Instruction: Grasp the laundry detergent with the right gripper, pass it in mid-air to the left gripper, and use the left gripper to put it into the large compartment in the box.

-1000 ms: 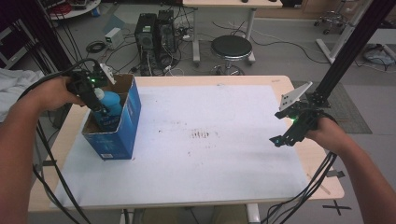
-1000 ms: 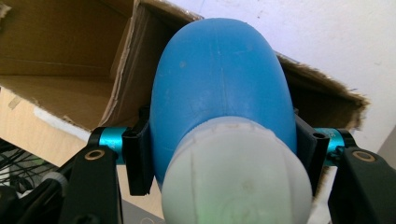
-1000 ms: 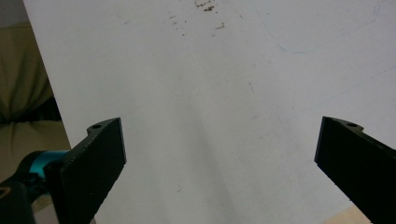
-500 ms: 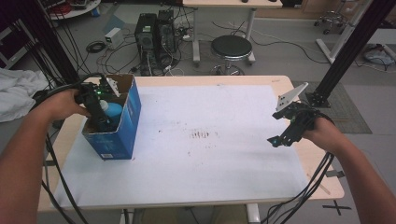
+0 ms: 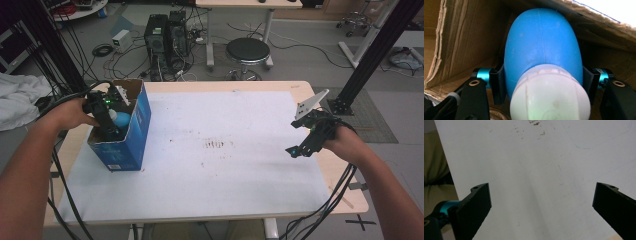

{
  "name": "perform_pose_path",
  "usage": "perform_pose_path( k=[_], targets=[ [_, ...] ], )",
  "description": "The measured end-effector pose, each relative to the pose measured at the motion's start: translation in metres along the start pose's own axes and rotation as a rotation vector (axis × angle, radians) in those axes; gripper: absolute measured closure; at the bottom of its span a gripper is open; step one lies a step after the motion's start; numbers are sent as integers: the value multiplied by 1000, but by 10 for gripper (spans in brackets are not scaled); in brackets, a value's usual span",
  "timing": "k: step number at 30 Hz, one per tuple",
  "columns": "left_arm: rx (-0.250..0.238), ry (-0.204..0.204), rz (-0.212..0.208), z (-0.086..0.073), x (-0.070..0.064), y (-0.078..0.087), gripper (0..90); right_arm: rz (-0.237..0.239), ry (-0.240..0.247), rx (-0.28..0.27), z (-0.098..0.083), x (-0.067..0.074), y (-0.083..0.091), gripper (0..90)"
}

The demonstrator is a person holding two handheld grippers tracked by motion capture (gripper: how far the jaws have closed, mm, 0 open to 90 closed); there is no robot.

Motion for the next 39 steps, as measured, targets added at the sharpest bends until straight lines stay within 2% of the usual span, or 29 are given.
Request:
perform_pose_path(
  k=[1,3,9,15,21,26,27,28,31,32,34,35,39],
  targets=[
    [-13,13,13,1,2,1,368,-7,4,-3,1,0,0,10],
    [-28,32,26,2,3,5,276,-15,-2,-9,2,0,0,10],
    [-64,21,36,1,1,25,276,-18,1,-8,3,0,-1,10],
    [-87,14,44,0,-4,37,276,-25,-3,-13,5,0,1,10],
    [-123,28,55,0,-6,50,245,-32,-3,-15,5,1,3,10],
    [-139,30,84,-3,-10,66,245,-37,-5,-19,5,1,6,10],
    [-165,35,90,-2,-13,73,244,-39,-8,-17,6,1,7,10],
    [-165,35,90,-2,-13,73,244,-39,-8,-17,6,1,7,10],
    [-192,26,63,2,-21,81,244,-39,-5,-21,6,2,8,10],
    [-196,19,62,4,-24,83,245,-41,-4,-19,6,2,9,10],
    [-196,-22,51,14,-36,89,244,-42,-5,-24,7,3,9,10],
    [-196,-22,51,14,-36,89,245,-42,-2,-24,7,3,10,10],
    [-197,-50,42,29,-50,93,244,-46,-6,-27,8,4,10,10]
  ],
)
Point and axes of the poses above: each handheld gripper's, and its own axes: y roughly backward along the jaws, z roughly out of its top, x roughly to its left, the point moved 6 cm from there along -y, roughly forward along the jaws, and after that the axes turned 12 degrees about -z, right-handed, at the moved point
